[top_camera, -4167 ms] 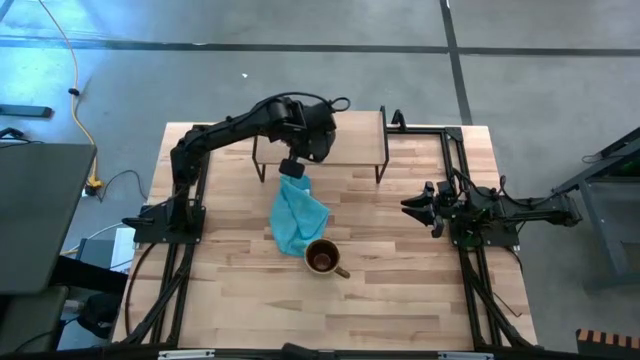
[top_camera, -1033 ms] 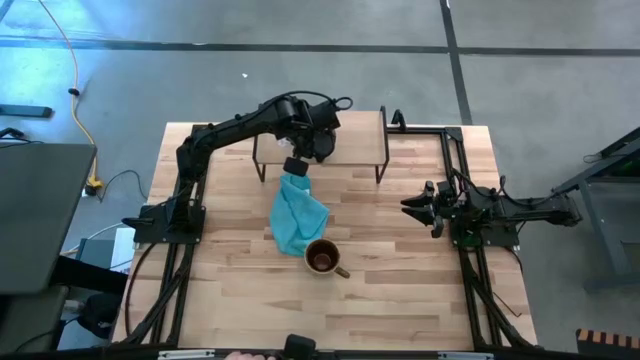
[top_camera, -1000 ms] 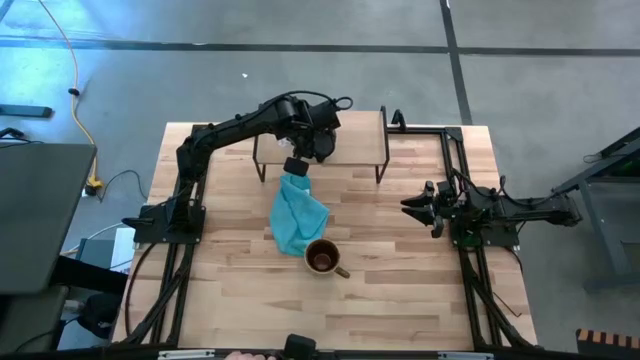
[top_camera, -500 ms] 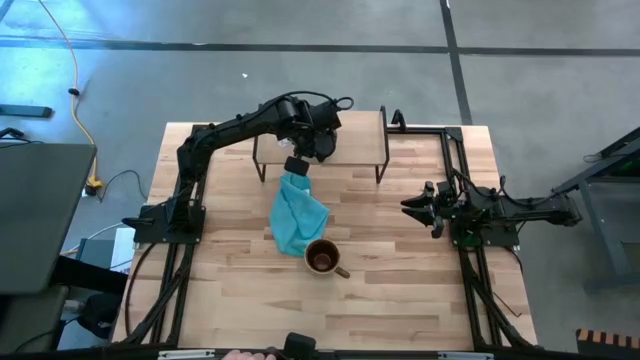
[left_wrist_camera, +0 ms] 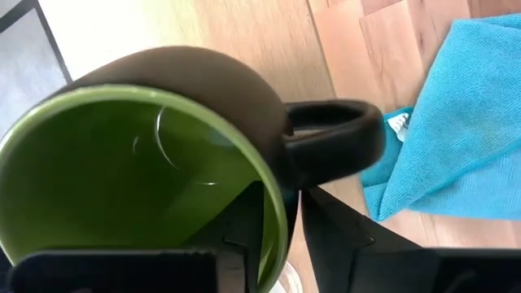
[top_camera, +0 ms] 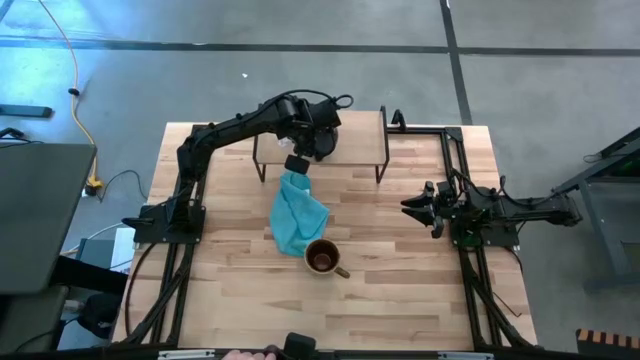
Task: Stack small to large cups/mugs on shelf
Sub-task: Put the green mug on the shelf
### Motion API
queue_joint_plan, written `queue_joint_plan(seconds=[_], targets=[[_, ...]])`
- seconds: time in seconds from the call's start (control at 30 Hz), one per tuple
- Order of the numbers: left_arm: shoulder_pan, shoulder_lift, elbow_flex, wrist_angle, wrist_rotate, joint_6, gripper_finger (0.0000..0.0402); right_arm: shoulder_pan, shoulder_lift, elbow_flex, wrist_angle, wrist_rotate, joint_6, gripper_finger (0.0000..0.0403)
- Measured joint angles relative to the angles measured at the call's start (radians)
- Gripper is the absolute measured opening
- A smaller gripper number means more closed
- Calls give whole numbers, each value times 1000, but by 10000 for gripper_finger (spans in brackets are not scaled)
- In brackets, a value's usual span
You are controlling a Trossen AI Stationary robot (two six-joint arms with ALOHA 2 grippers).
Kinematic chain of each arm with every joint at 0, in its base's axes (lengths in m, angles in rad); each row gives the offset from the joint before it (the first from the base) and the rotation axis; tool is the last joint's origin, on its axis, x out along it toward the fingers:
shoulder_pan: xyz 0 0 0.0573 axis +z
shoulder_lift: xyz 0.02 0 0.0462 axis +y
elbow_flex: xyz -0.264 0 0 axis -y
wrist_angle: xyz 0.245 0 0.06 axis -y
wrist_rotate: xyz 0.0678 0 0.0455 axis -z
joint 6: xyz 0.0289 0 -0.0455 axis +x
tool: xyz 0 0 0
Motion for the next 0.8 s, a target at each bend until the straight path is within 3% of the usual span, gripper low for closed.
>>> queue_joint_plan(seconds=[0.2, 0.8], targets=[[0, 0, 0, 1, -1, -4, 93, 0, 0, 0, 0, 0, 0, 128], [0, 0, 0, 2, -29, -36, 95, 0, 0, 0, 0, 0, 0, 128]])
